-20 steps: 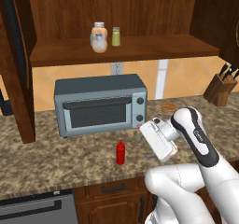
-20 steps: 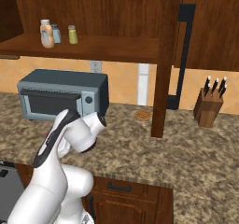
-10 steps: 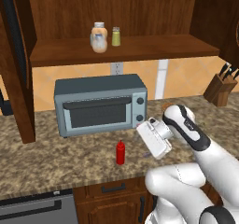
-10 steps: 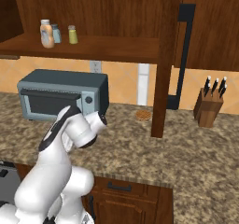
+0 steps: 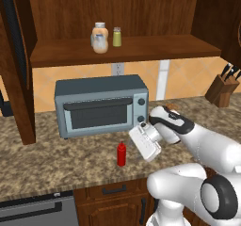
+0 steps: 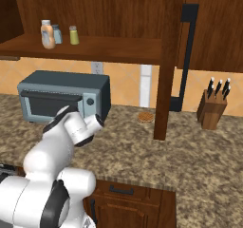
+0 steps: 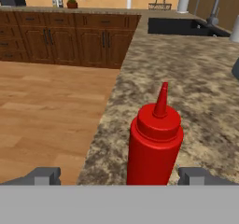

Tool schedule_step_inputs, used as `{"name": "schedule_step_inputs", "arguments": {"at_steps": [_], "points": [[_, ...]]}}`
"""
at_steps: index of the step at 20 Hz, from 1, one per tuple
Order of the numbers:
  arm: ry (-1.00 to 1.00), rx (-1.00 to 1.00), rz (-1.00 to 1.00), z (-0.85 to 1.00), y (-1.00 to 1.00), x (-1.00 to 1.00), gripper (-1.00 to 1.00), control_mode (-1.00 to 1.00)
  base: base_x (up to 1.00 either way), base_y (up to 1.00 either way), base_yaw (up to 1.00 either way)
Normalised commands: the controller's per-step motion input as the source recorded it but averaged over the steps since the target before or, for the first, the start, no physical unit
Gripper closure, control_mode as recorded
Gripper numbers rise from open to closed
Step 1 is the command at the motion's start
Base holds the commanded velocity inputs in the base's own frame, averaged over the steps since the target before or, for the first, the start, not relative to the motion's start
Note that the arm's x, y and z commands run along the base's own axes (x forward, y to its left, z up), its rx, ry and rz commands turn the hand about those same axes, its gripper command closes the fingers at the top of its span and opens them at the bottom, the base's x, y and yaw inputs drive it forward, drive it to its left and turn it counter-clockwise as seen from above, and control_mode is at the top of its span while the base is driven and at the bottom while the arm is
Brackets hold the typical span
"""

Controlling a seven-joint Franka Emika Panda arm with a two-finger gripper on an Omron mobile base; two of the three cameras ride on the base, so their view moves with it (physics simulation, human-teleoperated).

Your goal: Put the shaker and condiment bottle from the counter next to their counterparts in the cabinet.

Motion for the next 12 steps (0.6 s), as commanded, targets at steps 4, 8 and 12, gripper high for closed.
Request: {"name": "schedule_step_inputs", "arguments": {"at_steps": [4, 8, 12], "points": [[0.0, 0.0, -0.02, -0.47, 0.0, 0.02, -1.0, -1.0, 0.0, 0.0, 0.0], [0.0, 0.0, -0.03, -0.4, 0.11, 0.06, -1.0, -1.0, 0.0, 0.0, 0.0], [0.0, 0.0, -0.05, -0.27, 0.26, 0.12, -1.0, -1.0, 0.0, 0.0, 0.0]]}}
